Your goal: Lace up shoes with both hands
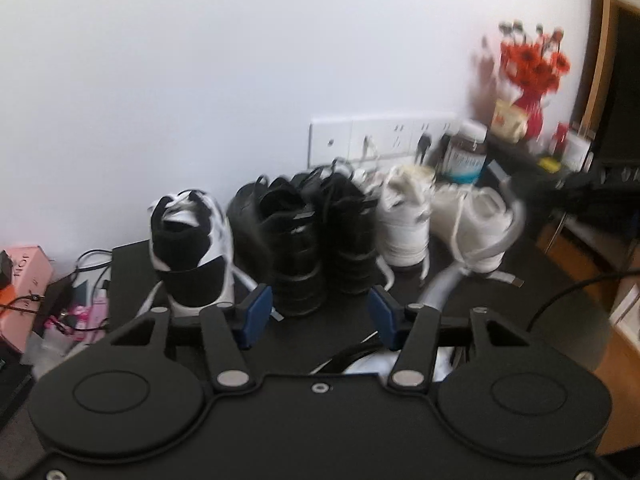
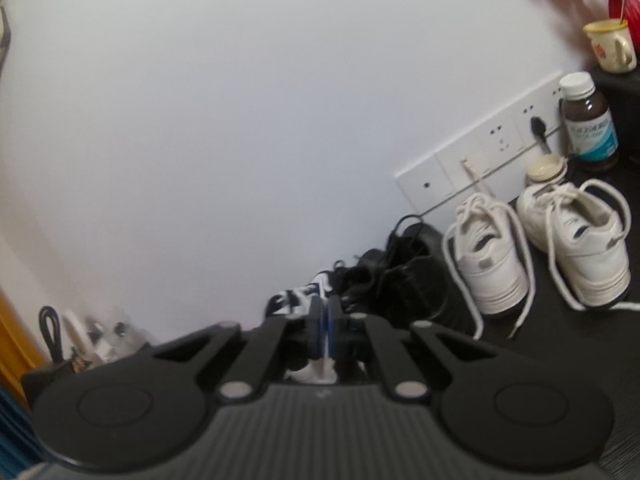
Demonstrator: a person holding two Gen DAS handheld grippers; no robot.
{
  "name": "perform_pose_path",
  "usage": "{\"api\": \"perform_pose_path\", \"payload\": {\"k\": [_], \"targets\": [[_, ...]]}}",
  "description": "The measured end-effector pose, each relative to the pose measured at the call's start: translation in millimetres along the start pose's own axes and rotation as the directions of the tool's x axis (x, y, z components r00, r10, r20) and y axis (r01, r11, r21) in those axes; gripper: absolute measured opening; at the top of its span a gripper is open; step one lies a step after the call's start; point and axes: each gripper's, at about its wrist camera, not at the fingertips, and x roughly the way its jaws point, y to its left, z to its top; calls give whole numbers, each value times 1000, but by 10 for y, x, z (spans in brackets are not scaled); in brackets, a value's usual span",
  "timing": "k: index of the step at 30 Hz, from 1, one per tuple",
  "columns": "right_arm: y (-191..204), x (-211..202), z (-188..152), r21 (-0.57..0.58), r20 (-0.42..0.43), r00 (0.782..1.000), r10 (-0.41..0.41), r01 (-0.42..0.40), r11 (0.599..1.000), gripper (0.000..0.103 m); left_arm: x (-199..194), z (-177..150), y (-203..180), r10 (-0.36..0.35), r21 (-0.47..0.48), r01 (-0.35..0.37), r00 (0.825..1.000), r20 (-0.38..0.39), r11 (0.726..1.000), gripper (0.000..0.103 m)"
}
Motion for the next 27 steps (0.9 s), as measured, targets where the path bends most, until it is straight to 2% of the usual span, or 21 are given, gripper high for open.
{"api": "perform_pose_path", "payload": {"k": [2, 6, 8, 9, 10, 11, 14, 16, 18, 22, 27], "targets": [[-10, -2, 0, -17, 19, 999, -28, 28, 999, 2, 59, -55, -29, -8, 30, 9, 1000, -26, 1000, 55], [-40, -148, 91, 5, 110, 994, -18, 18, 1000, 2, 176, -153, -90, -31, 67, 36, 997, -66, 997, 55], [-36, -195, 143, -10, 129, 992, -11, 12, 1000, 2, 253, -182, -91, -38, 67, 43, 996, -86, 997, 54], [-31, -169, 130, -19, 111, 994, -9, 11, 1000, 2, 295, -195, -88, -40, 64, 47, 994, -99, 997, 52], [-24, -122, 100, -27, 82, 997, -9, 11, 1000, 2, 330, -203, -81, -48, 61, 55, 993, -111, 997, 44], [-17, -75, 69, -36, 52, 999, -9, 11, 999, 2, 363, -210, -68, -58, 52, 65, 991, -122, 997, 41], [2, 127, -122, -53, -60, 998, -8, 4, 999, 2, 453, -226, -24, -82, 18, 86, 987, -141, 996, 40], [34, 292, -318, -54, -144, 990, -3, -5, 999, 2, 504, -230, 22, -100, -20, 99, 983, -151, 995, 40], [75, 427, -489, -59, -220, 975, 5, -18, 998, 2, 559, -228, 115, -137, -96, 123, 976, -166, 988, 40], [121, 637, -703, -55, -318, 948, -1, -17, 998, 2, 673, -230, 350, -230, -281, 173, 955, -185, 944, 40], [97, 773, -753, -39, -374, 927, -33, 20, 999, 2, 803, -271, 570, -322, -451, 209, 928, -188, 868, 40]]}}
